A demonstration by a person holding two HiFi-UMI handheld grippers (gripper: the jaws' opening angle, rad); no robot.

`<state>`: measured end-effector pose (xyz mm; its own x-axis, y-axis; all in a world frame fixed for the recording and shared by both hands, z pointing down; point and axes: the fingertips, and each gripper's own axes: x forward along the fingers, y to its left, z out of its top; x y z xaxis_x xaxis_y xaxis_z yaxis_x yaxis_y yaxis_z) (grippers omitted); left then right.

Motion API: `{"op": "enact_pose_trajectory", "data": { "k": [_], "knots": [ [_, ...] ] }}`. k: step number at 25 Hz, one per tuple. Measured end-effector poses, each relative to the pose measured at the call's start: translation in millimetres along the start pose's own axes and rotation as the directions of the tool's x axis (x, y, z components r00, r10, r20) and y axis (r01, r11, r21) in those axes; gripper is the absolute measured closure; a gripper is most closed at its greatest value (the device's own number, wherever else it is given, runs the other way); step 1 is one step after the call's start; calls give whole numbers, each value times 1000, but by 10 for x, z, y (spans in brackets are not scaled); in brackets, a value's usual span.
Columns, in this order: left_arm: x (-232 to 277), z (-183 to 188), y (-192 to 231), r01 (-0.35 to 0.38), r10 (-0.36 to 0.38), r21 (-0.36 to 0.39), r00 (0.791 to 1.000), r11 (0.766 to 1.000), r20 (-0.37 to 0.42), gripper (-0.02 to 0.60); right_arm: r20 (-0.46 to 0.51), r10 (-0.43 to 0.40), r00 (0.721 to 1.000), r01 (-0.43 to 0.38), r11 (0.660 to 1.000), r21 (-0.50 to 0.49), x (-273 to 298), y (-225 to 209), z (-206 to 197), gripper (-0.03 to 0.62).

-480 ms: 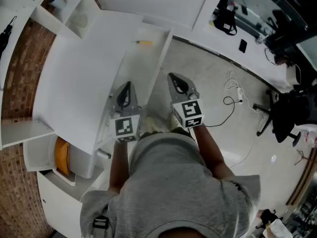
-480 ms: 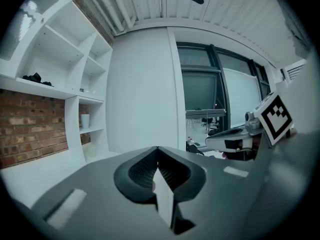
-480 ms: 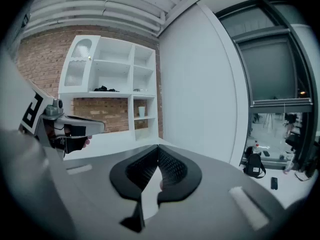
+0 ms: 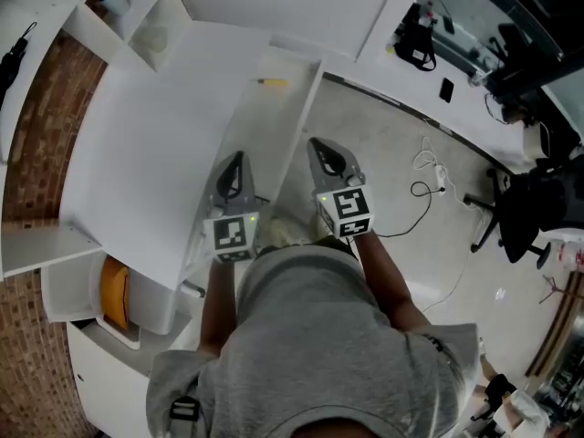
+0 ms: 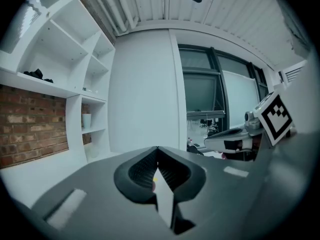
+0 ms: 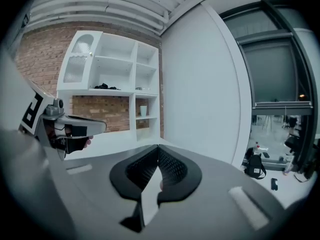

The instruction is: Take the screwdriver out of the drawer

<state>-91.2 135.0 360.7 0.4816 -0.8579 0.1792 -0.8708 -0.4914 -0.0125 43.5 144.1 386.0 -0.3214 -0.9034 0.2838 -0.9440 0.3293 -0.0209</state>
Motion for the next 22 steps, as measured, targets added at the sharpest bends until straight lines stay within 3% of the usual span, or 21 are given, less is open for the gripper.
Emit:
{"op": "enact_pose_trajectory", "data": {
  "k": [10, 22],
  "knots": [
    [-106, -88, 394, 18, -18, 12, 999, 1000, 30, 569, -21, -12, 1000, 12, 999, -30, 236, 379, 12, 591],
    [273, -132, 739, -95, 95, -59, 995, 994, 5, 569, -62, 81, 995, -85, 994, -67, 890, 253, 47, 591]
  ]
}}
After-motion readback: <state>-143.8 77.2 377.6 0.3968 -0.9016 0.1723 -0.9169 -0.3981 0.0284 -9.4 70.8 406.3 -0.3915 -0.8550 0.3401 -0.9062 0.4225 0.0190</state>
